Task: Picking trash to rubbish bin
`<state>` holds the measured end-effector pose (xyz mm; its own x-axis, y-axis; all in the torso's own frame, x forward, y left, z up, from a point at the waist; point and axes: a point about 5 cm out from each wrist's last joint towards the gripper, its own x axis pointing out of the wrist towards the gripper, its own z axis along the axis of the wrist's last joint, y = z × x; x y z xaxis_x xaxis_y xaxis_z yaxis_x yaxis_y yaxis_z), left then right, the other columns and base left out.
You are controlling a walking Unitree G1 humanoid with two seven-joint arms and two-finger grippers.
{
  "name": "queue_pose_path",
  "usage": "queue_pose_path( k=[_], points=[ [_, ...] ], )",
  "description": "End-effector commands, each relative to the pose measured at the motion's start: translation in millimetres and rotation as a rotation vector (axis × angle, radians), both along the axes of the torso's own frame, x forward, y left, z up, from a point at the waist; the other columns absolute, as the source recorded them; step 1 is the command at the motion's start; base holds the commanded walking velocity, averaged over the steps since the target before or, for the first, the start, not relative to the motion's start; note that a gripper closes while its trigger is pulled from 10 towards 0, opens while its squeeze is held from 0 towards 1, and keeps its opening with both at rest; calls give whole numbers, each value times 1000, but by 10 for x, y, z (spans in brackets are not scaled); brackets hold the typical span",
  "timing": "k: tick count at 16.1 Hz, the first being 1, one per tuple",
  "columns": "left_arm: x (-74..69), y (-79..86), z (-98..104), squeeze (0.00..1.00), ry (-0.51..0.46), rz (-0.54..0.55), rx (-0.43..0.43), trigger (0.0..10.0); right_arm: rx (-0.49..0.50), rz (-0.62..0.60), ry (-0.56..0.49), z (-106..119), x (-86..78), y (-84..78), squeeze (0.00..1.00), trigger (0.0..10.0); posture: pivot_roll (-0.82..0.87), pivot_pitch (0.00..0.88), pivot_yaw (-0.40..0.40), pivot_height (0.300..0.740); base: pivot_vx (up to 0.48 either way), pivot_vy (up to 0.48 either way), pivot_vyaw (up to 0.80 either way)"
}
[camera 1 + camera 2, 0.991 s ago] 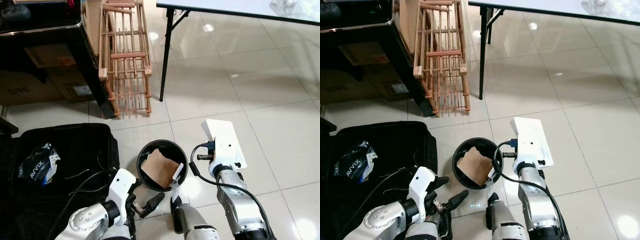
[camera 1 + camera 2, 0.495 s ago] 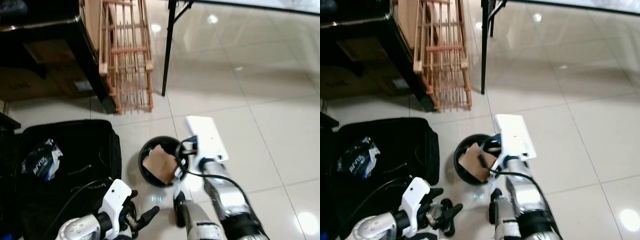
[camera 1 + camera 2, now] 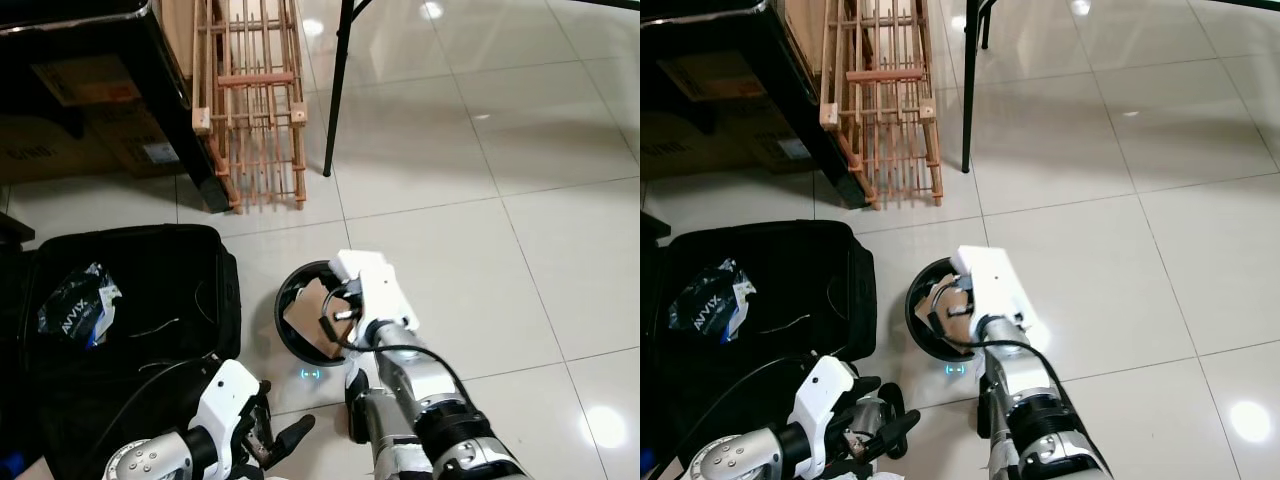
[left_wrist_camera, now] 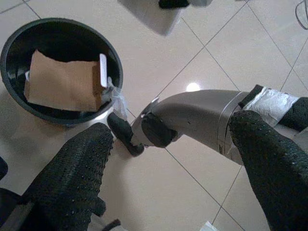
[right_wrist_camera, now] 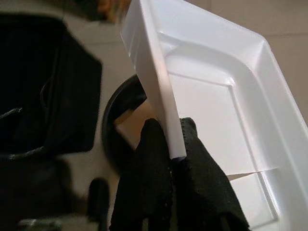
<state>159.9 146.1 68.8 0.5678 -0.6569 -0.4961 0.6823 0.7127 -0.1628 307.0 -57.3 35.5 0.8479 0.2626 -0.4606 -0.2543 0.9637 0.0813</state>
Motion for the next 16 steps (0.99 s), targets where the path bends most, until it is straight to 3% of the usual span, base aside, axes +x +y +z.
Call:
queue_pose_path(
  k=[1,10,16],
  points=[
    [-81,12,15,0,22,7,18,10000,14,34,68,-125,-91,75,0,10000,150,457,-21,740,0,0,0],
    [-119,134,230,0,16,37,69,10000,51,52,178,-245,-100,142,0,10000,196,466,-2,740,0,0,0],
    [-144,195,161,0,32,60,104,10000,26,73,172,-235,-80,185,0,10000,199,468,4,740,0,0,0]
  ],
)
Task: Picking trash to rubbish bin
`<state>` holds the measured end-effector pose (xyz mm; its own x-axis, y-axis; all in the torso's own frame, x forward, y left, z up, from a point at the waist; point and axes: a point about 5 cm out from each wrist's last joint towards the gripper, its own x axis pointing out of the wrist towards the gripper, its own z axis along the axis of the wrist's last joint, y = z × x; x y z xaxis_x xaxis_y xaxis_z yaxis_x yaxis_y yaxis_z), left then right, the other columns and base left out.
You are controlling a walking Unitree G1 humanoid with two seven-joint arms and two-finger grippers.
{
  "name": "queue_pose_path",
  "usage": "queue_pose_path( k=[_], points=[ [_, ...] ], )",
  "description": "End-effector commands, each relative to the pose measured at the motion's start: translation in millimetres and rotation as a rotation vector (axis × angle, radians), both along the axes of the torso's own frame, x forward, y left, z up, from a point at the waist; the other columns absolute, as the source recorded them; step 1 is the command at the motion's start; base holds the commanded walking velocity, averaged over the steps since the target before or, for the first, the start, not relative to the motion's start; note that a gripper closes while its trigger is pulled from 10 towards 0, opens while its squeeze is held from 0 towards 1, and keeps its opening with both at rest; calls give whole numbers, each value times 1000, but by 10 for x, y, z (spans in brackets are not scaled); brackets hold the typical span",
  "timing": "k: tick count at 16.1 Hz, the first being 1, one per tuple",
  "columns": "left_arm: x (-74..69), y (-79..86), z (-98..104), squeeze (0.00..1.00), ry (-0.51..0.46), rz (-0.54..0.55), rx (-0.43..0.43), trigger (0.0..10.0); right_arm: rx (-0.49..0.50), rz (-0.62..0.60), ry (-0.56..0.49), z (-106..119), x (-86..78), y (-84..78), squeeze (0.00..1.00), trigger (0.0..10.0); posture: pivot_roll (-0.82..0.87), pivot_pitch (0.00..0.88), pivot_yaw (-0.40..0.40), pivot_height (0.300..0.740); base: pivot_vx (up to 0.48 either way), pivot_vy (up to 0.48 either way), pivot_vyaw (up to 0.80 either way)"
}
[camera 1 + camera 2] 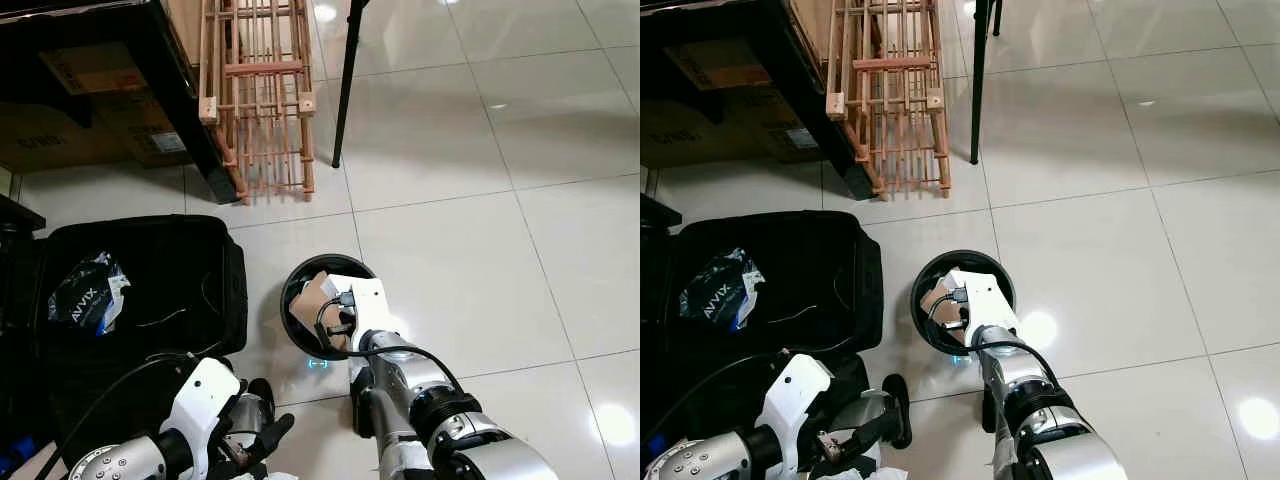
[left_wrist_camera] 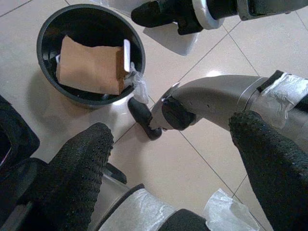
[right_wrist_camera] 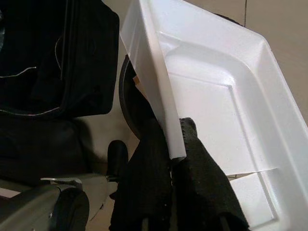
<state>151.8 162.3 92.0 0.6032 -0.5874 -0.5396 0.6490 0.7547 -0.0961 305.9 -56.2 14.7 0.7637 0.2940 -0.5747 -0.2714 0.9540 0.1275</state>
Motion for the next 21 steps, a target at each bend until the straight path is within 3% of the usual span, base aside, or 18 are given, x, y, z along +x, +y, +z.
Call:
queue_pose_path(
  k=[1,6,12,16,17,18,19,21],
  points=[
    [-65,40,-72,0,45,15,29,10000,19,38,25,-23,-64,172,0,10000,198,468,4,740,0,0,0],
    [-66,16,9,0,38,11,28,10000,5,33,17,-43,-68,137,0,10000,197,472,6,740,0,0,0],
    [-88,63,-104,0,62,18,39,10000,47,23,22,-46,-66,137,0,10000,202,476,8,740,0,0,0],
    [-91,8,39,0,44,10,29,10000,41,38,-16,12,-19,165,0,10000,205,482,6,740,0,0,0],
    [-91,14,67,0,39,8,28,10000,55,42,-17,25,-13,182,533,10000,205,482,6,740,0,0,0],
    [-92,20,57,0,40,9,29,10000,66,40,-19,34,-8,190,949,10000,209,484,5,740,0,0,0],
    [-92,25,47,0,42,10,30,10000,74,39,-20,40,-4,196,1000,10000,209,484,5,740,0,0,0],
    [-99,42,5,0,52,17,36,10000,78,48,-23,47,-4,214,1000,10000,210,486,4,740,0,0,0]
  ],
)
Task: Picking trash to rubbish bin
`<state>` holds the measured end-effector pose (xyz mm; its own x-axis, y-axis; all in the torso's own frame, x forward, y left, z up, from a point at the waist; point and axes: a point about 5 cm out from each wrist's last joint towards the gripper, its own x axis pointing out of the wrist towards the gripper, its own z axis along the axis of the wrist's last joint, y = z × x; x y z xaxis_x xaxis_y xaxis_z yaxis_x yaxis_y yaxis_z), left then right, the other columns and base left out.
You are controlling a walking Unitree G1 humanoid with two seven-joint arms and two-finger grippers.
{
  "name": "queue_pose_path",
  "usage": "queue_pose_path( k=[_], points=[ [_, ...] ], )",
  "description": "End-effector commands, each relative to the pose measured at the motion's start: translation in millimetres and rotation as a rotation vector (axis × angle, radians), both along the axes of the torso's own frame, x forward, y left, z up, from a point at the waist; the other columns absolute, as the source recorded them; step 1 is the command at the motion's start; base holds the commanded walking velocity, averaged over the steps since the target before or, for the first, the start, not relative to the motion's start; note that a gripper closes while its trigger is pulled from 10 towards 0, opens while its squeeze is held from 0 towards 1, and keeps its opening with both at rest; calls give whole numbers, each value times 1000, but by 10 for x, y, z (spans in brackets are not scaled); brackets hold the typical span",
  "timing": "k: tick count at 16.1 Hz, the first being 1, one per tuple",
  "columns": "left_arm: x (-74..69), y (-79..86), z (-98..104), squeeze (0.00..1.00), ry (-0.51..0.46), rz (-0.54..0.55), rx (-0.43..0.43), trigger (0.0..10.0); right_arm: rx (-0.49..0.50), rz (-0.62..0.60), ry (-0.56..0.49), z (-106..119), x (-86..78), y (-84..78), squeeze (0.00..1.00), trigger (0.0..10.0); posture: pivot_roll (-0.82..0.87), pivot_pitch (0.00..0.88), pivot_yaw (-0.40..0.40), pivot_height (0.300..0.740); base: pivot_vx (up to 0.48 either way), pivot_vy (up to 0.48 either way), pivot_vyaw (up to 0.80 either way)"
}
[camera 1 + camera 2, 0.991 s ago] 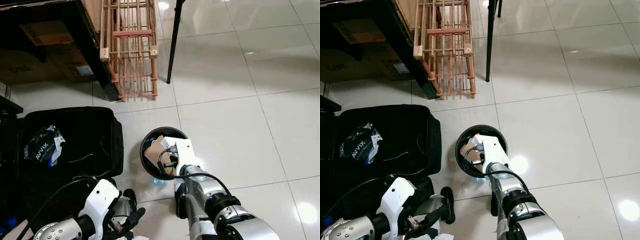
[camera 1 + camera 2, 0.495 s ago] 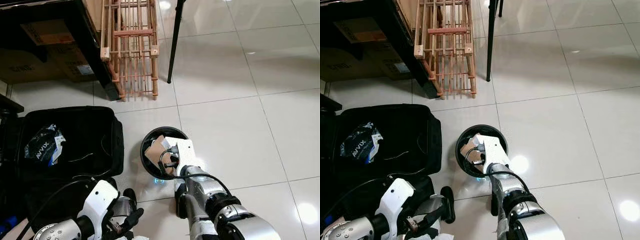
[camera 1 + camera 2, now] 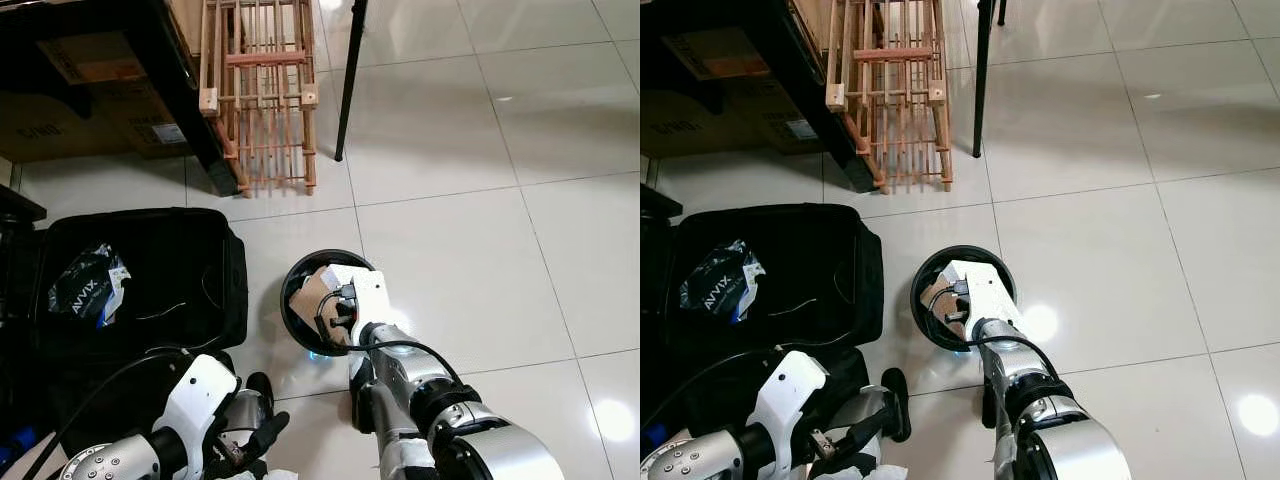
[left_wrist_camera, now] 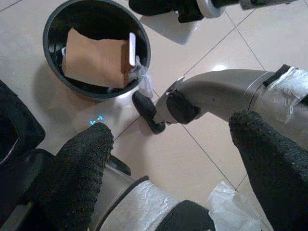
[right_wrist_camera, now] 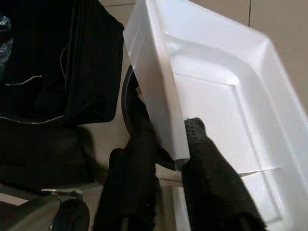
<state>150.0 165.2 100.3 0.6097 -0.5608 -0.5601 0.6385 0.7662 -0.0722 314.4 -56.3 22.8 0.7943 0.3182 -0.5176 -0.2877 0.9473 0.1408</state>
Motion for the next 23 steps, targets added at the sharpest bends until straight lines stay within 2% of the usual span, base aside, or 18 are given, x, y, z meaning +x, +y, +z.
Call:
queue_pose_path(
  k=[1,15,18,21,23],
  points=[
    [-91,15,-97,0,54,7,5,10000,52,46,37,-32,-93,227,1000,10000,210,486,4,740,0,0,0],
    [-80,79,-234,0,62,27,35,10000,71,50,21,-21,-80,206,1000,10000,203,484,0,740,0,0,0],
    [-83,100,-319,0,66,31,40,10000,69,45,21,-22,-74,188,1000,10000,204,482,1,740,0,0,0],
    [-31,72,-274,0,54,29,37,10000,67,42,15,-7,-58,178,1000,10000,200,465,1,740,0,0,0],
    [27,59,-325,0,47,30,34,10000,56,36,-12,32,-17,148,1000,10000,197,448,-1,740,0,0,0]
  ],
)
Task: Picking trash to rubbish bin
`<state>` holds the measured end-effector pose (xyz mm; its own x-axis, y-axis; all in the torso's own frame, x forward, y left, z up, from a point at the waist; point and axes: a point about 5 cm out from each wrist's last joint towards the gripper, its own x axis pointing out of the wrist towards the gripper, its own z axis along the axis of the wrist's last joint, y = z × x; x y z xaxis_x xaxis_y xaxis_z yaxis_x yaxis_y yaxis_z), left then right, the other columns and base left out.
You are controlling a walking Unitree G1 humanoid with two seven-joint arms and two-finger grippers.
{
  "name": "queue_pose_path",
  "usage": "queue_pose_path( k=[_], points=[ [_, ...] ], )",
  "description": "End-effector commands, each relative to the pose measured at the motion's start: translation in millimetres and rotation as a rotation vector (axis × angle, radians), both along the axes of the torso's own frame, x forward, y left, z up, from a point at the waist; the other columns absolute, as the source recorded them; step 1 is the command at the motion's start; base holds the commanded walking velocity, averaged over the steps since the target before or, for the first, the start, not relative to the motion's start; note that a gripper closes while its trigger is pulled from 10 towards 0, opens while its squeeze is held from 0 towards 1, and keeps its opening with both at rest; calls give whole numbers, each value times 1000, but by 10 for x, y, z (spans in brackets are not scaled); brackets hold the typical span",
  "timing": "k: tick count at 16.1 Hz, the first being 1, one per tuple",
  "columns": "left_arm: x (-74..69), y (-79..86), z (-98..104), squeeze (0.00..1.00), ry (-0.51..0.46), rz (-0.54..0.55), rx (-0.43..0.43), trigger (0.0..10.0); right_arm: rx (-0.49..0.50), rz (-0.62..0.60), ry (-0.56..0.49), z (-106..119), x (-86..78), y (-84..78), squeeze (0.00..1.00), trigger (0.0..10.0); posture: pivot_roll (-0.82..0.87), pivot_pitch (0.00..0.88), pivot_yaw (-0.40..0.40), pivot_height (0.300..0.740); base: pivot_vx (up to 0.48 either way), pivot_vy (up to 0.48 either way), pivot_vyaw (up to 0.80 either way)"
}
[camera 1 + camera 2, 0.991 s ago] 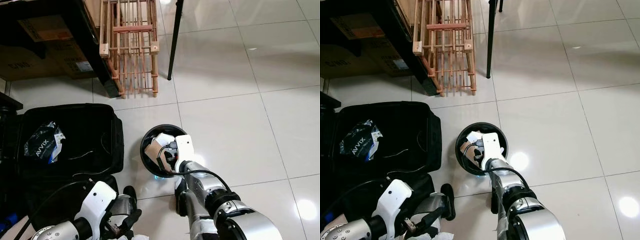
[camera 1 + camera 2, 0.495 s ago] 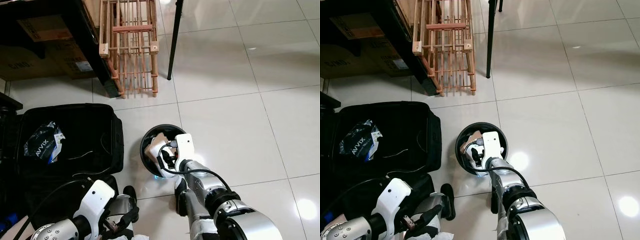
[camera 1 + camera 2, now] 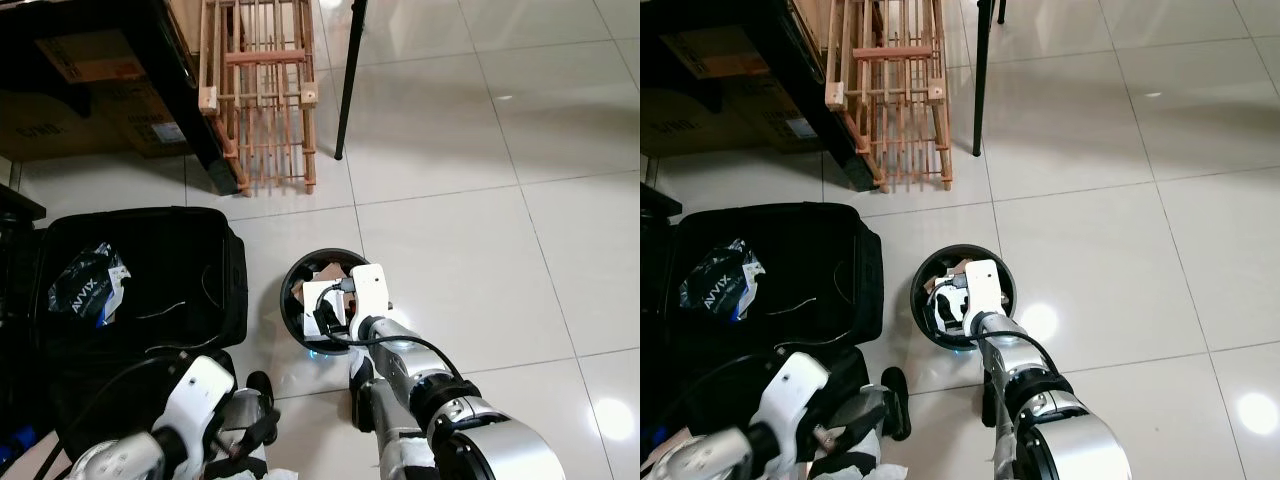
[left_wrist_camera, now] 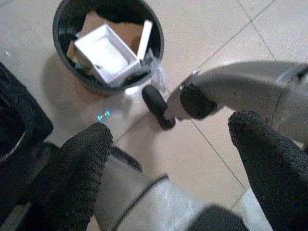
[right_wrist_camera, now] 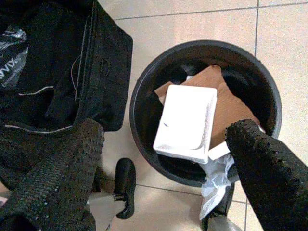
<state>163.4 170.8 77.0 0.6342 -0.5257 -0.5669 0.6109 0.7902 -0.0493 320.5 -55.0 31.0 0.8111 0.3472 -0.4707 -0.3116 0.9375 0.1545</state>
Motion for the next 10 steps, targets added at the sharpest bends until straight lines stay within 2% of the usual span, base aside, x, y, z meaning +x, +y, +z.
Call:
queue_pose_path(
  k=[1,6,10],
  points=[
    [-59,0,-140,0,47,-3,8,10000,8,11,9,-22,-42,94,1000,10000,193,428,-2,740,0,0,0],
    [147,0,-318,0,5,12,-1,10000,-108,-76,-99,20,43,-251,1000,10000,175,334,-3,740,0,0,0],
    [372,-9,-406,0,-48,36,-7,10000,-144,-161,-194,106,79,-470,1000,10000,152,260,-2,740,0,0,0]
  ],
)
